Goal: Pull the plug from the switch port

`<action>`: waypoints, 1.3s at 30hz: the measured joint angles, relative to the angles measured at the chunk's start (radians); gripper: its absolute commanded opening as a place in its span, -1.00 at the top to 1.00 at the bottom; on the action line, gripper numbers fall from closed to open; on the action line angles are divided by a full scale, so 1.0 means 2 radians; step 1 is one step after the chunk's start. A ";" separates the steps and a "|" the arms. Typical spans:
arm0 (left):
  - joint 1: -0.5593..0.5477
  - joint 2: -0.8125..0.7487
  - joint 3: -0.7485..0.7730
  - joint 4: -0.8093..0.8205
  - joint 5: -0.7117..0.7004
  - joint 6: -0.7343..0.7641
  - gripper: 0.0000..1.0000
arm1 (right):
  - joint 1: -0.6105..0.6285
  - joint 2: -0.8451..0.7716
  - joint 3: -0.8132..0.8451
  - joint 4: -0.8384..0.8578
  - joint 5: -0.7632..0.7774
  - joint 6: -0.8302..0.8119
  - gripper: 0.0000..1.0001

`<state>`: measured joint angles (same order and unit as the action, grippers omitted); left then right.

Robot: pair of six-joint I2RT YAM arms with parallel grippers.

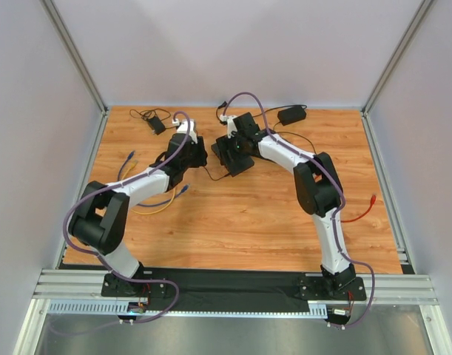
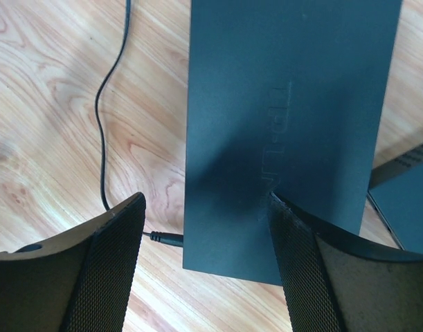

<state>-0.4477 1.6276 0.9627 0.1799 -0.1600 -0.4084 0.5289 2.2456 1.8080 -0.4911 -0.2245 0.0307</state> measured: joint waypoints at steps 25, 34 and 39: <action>-0.009 0.073 0.042 0.017 0.289 0.099 0.10 | -0.018 -0.020 -0.029 0.009 0.046 0.036 -0.43; -0.011 0.094 0.108 -0.088 0.340 0.191 0.17 | -0.019 -0.020 -0.027 0.002 0.040 0.039 -0.43; -0.012 0.133 0.130 -0.117 0.335 0.212 0.17 | -0.019 -0.020 -0.025 0.000 0.038 0.040 -0.43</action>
<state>-0.4717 1.8927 1.2224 -0.0532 0.5091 0.0147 0.4919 2.2059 1.7573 -0.4919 -0.1493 0.1101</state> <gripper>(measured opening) 0.418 0.717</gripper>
